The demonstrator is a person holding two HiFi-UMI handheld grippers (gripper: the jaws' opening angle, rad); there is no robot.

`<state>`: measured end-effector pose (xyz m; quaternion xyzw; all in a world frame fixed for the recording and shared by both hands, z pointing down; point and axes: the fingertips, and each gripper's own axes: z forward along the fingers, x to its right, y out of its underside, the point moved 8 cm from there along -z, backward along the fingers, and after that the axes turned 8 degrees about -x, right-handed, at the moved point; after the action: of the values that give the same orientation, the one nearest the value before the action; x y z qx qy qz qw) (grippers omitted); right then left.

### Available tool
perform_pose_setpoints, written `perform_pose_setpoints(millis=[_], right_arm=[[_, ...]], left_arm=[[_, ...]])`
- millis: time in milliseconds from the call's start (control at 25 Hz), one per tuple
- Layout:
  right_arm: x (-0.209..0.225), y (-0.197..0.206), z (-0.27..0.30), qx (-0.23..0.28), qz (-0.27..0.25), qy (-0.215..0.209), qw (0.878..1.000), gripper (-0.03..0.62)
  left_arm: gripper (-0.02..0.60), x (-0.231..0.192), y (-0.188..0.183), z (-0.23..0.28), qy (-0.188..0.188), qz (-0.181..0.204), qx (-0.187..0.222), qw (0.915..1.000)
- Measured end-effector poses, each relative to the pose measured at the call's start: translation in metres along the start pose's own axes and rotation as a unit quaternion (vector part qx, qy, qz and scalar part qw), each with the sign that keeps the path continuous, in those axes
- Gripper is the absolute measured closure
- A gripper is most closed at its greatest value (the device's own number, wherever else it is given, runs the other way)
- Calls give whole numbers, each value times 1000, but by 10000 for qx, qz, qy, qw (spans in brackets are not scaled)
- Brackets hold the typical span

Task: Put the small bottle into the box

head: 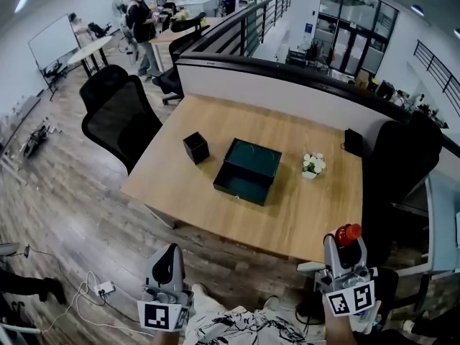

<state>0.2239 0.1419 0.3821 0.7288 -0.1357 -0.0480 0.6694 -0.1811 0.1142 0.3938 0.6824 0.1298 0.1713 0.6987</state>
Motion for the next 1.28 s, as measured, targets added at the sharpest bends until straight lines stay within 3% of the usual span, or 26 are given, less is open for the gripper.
perform_pose_setpoints(millis=[520,1280], right_arm=[[-53,-3,10,61,-241,749,9969,365],[-165,24,22,66,-188,1563,9875,365]], left_arm=[[580,-55,12,38,841,-509,46,9951],[580,-147,21,41,1838,-214,-15,9827]])
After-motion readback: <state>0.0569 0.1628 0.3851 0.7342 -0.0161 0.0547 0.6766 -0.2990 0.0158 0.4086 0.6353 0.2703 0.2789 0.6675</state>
